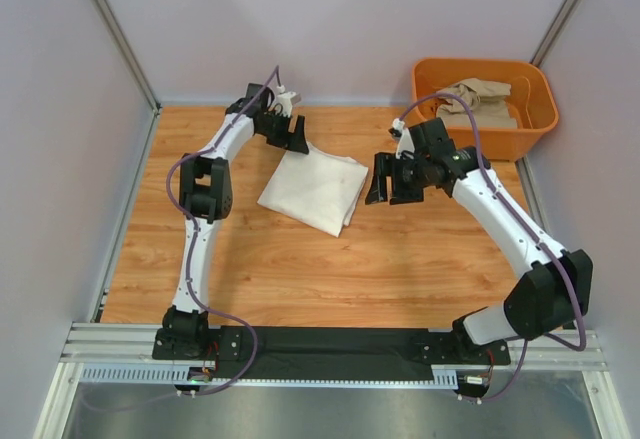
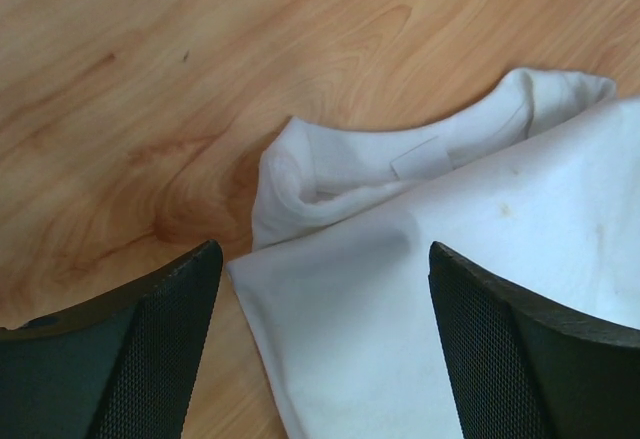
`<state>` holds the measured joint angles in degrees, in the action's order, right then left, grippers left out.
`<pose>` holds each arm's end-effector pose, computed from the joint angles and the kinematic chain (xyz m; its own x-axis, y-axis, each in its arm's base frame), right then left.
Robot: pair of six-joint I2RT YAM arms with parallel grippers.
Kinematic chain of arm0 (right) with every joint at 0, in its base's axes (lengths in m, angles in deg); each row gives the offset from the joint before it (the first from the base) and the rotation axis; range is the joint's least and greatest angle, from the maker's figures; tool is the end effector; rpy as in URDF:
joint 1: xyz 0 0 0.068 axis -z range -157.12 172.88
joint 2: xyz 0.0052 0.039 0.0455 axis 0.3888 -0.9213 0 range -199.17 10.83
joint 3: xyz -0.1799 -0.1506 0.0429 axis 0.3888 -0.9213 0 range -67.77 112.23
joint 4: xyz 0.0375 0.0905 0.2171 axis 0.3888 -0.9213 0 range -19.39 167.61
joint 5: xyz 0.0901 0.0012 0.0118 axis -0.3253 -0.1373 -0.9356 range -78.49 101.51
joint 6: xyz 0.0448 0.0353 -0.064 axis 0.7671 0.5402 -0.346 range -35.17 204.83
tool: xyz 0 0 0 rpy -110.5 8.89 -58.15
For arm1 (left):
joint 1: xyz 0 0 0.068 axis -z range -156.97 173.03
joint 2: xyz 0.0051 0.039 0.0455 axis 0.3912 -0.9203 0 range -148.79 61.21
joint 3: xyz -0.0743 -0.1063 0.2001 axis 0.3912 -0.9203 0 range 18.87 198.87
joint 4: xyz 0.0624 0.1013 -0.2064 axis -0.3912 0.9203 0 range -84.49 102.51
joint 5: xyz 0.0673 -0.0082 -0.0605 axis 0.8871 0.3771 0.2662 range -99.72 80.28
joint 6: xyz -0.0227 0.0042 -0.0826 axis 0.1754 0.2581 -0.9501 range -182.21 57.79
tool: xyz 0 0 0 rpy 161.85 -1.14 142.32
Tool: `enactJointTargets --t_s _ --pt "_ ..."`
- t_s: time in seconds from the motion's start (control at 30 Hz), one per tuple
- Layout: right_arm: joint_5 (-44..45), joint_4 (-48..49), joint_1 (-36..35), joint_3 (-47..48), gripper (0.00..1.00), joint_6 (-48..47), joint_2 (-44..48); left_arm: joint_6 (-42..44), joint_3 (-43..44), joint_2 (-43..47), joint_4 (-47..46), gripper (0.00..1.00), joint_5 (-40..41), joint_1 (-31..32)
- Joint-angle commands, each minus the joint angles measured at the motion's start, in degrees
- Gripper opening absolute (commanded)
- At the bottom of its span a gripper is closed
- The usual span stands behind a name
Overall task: Fold and stack the t-shirts
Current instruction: Neatly place the folded tshirt to the corner
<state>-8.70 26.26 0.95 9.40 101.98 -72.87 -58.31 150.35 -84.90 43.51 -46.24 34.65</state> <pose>0.2661 0.1353 0.2524 -0.9044 -0.0657 -0.4217 -0.2659 0.8596 0.4363 0.4996 -0.1486 0.1363 -0.7414 0.2083 -0.6379 0.5675 0.7019 -0.4304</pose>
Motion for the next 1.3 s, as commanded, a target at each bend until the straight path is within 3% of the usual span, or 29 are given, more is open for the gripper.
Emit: enactJointTargets --t_s 0.0,0.2,0.3,0.43,0.5,0.63,0.7,0.9,1.07,1.27 --pt "-1.06 2.04 0.4 -2.28 0.71 0.34 3.8 -1.26 2.2 -1.12 1.73 0.9 0.03 0.6" --pt "-1.41 3.27 1.28 -6.94 0.71 1.14 7.85 -2.93 4.75 -3.4 4.54 0.84 -0.14 1.91" --pt "-1.68 3.28 2.24 -7.73 0.71 1.22 8.99 -3.54 0.29 -2.0 3.67 0.68 0.04 2.79" --pt "-2.12 3.19 2.68 -8.43 0.71 0.78 9.96 -5.92 -7.0 1.69 -0.64 0.58 -0.05 2.97" --pt "-2.38 3.36 2.77 -9.13 0.71 0.87 10.31 -6.27 -7.99 2.92 -0.65 0.45 3.0 2.97" --pt "-3.0 3.36 3.12 -9.84 0.71 0.96 11.28 -5.84 -7.29 4.77 1.2 0.11 7.76 2.89" --pt "-2.91 2.75 2.95 -10.1 0.71 0.78 11.54 -5.48 -7.03 6.26 2.6 0.0 10.04 2.71" --pt "-4.49 1.08 3.12 -11.51 0.71 1.48 12.33 -4.08 -5.53 9.51 11.64 0.0 20.92 0.87" --pt "-7.65 1.78 2.95 -13.53 0.71 4.29 13.39 -1.1 -6.94 12.07 12.72 0.0 26.92 -2.03" --pt "-8.36 0.11 2.86 -13.88 0.71 4.12 11.9 5.66 -0.01 10.05 14.82 0.0 35.01 -6.42"
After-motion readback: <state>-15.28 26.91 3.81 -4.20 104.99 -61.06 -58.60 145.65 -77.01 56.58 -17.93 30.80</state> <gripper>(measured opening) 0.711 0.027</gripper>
